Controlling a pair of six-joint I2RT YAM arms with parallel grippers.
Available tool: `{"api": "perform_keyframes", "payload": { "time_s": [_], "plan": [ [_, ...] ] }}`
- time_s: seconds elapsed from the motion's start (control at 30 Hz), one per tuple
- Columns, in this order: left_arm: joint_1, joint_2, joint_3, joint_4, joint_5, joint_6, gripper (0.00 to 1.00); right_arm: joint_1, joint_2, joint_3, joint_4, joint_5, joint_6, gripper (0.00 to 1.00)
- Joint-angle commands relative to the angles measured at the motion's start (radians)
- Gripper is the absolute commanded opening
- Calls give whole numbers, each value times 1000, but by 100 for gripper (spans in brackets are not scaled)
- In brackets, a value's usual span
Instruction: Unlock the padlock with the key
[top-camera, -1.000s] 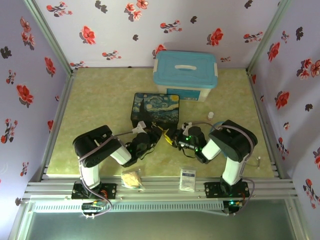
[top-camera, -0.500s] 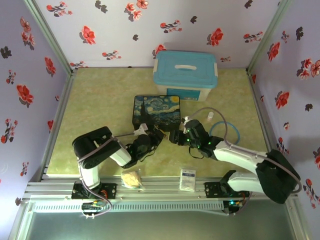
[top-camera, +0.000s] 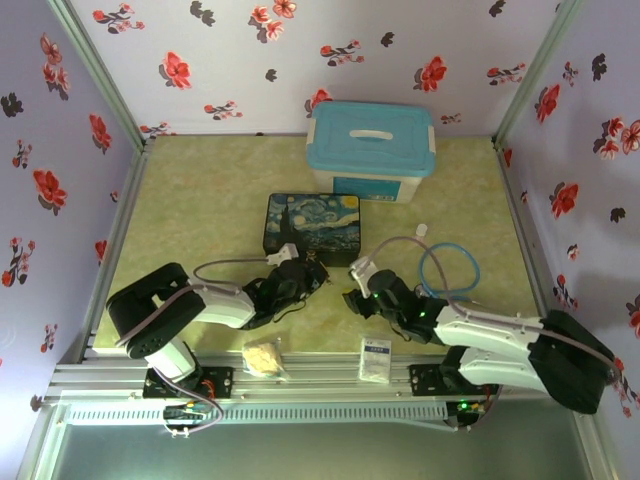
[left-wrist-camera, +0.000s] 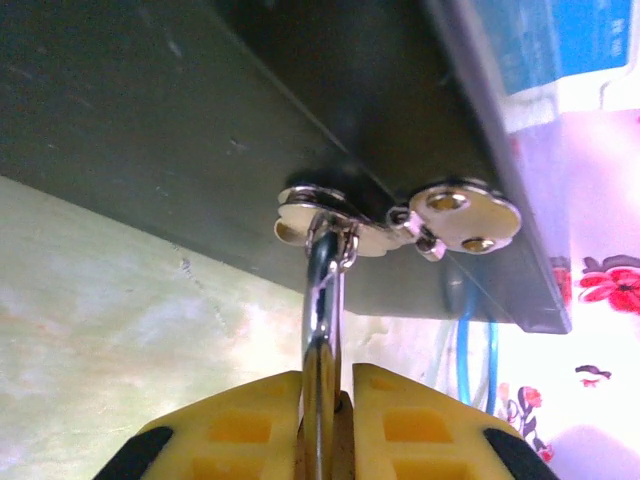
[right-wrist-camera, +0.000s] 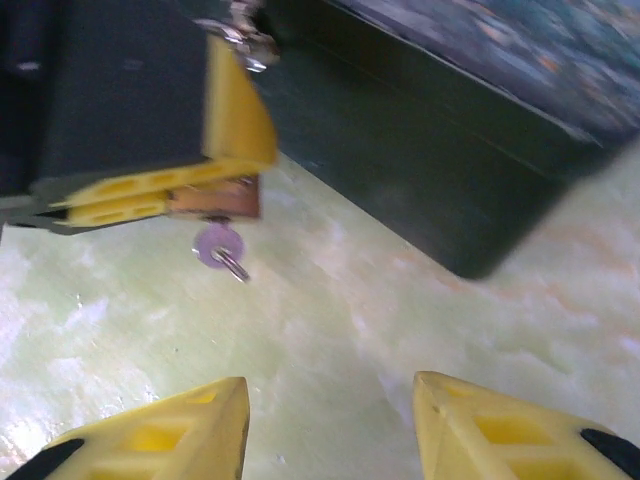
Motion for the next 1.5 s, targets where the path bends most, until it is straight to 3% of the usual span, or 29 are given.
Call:
{"api": "perform_keyframes", "payload": {
  "time_s": [0.0,0.3,0.6,0.97,1.1,1.2,1.3,1.47],
  "plan": [
    [-10,-23,40,-15,13,46,0,73,73,-13,175,153,-187,48],
    [-18,-35,5,26,1,17,0,116,288,17,358,132,-315,47],
    [-21,-56,-8,34,-11,14,0,141,434,23,576,225,-364,37],
    [-26,-16,-47,167,-18,-36,0,173,534,-14,835,206,-309,42],
    [-25,-10,-58,191,-23,-50,0,175,557,-25,857,240,-281,38],
    [-26,-11,-70,209,-33,-58,0,174,586,-66,985,280,-270,34],
    [-26,-20,-72,208,-36,-56,0,179,589,-19,851,321,-296,33],
    [-26,-21,-75,205,-39,-53,0,179,614,-29,922,333,-307,25]
  ]
}}
